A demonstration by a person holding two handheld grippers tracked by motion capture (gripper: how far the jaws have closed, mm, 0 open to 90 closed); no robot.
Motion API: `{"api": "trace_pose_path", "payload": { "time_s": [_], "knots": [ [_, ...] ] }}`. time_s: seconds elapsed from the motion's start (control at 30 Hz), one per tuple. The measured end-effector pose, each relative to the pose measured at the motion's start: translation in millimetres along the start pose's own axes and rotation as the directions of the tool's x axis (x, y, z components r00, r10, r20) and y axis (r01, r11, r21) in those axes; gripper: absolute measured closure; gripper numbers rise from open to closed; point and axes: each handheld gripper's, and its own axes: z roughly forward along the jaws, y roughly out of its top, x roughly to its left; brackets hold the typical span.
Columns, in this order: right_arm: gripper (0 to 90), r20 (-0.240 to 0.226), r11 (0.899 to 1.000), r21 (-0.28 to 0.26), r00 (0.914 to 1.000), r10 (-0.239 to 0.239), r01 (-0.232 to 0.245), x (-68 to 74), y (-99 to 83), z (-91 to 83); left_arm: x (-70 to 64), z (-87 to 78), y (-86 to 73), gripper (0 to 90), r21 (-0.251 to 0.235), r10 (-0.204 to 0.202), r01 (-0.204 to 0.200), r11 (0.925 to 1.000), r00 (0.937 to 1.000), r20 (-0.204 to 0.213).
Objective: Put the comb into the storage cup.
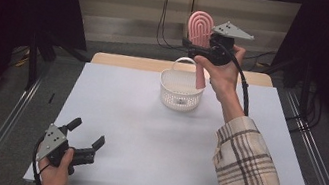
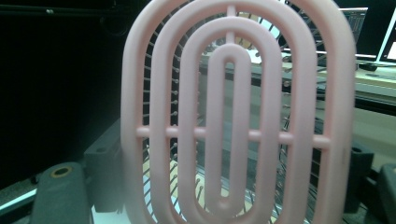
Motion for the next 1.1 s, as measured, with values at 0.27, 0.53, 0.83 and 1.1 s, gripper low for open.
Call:
{"api": "trace_pose_path", "payload": {
  "time_s": [0.27, 0.53, 0.83, 1.1],
  "knots": [
    [20.1, 0.018, 1.0, -0.008, 0.9998, 0.012, -0.012, -4.0, -2.4, 3.9, 0.5, 0.6, -0.5, 0.9, 0.009, 0.008, -0.008, 0.9999, 0.9999, 0.006],
    [20.0, 0.027, 1.0, -0.01, 0.9996, 0.009, -0.008, -7.3, -8.8, 11.5, 0.6, 0.3, -0.3, 0.9, 0.007, 0.007, -0.007, 0.9999, 1.0, 0.004],
    [20.0, 0.05, 1.0, -0.025, 0.9987, 0.008, -0.007, -9.9, -12.8, 19.6, 0.3, 0.3, -0.4, 0.9, 0.006, 0.004, -0.004, 1.0, 1.0, 0.005],
    [20.0, 0.042, 1.0, -0.012, 0.9991, 0.003, -0.003, -9.2, -19.9, 29.8, 1.1, 0.4, -0.7, 0.9, 0.019, 0.013, -0.013, 0.9997, 0.9999, 0.01]
  ]
}}
